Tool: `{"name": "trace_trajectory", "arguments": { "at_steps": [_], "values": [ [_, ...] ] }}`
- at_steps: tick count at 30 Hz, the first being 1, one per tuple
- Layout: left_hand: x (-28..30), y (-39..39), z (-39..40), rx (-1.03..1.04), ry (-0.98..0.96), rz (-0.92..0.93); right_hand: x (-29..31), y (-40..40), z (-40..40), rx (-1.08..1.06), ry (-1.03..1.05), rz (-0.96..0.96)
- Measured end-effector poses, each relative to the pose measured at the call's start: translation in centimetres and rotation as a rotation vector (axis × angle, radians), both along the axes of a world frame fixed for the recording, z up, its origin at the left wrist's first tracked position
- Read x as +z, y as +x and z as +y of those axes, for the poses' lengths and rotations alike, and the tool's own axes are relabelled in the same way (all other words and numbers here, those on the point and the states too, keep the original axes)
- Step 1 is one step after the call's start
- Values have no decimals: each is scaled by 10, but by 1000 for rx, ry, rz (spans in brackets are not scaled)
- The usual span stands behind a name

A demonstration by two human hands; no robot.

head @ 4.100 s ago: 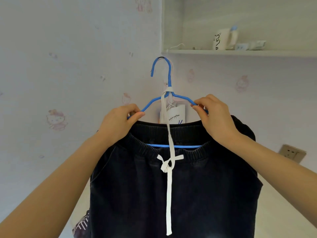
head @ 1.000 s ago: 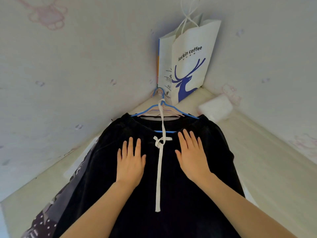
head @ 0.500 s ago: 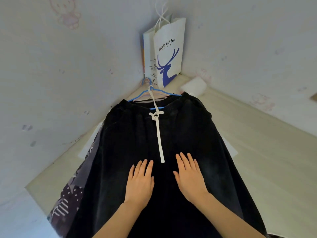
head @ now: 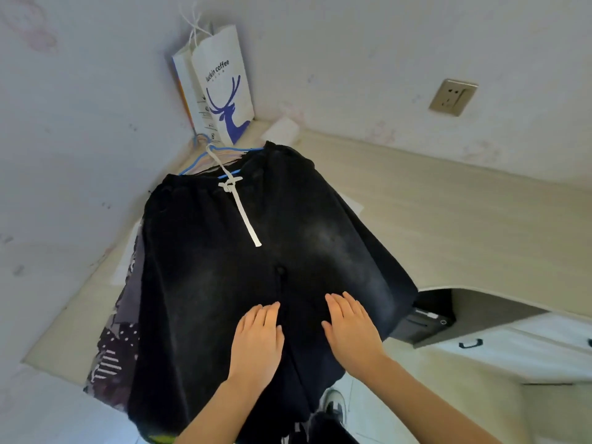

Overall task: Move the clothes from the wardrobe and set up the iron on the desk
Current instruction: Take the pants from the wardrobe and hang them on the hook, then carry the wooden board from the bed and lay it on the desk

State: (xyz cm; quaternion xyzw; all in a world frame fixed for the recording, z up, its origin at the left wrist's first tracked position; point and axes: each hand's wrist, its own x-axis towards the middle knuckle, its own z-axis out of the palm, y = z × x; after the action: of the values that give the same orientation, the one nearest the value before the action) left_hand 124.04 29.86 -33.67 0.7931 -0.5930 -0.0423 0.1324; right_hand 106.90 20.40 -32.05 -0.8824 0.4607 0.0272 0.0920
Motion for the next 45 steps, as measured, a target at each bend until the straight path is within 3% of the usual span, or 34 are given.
{"name": "trace_trajectory", "arguments": {
  "at_steps": [12,18,24,33,45],
  "values": [
    [26,-112,-10,-373,-43,29,33,-114,69,-330,109,-29],
    [37,-201,8,-510,-28,165,48,-202,122,-530,52,-40],
    [38,-295,51,-644,2,188,39,-296,188,-676,2,-58],
    [32,-446,120,-894,44,142,29,-433,288,-884,-105,-48],
    [38,-612,155,-1229,14,103,24,-565,379,-1217,-132,-85]
  ]
}}
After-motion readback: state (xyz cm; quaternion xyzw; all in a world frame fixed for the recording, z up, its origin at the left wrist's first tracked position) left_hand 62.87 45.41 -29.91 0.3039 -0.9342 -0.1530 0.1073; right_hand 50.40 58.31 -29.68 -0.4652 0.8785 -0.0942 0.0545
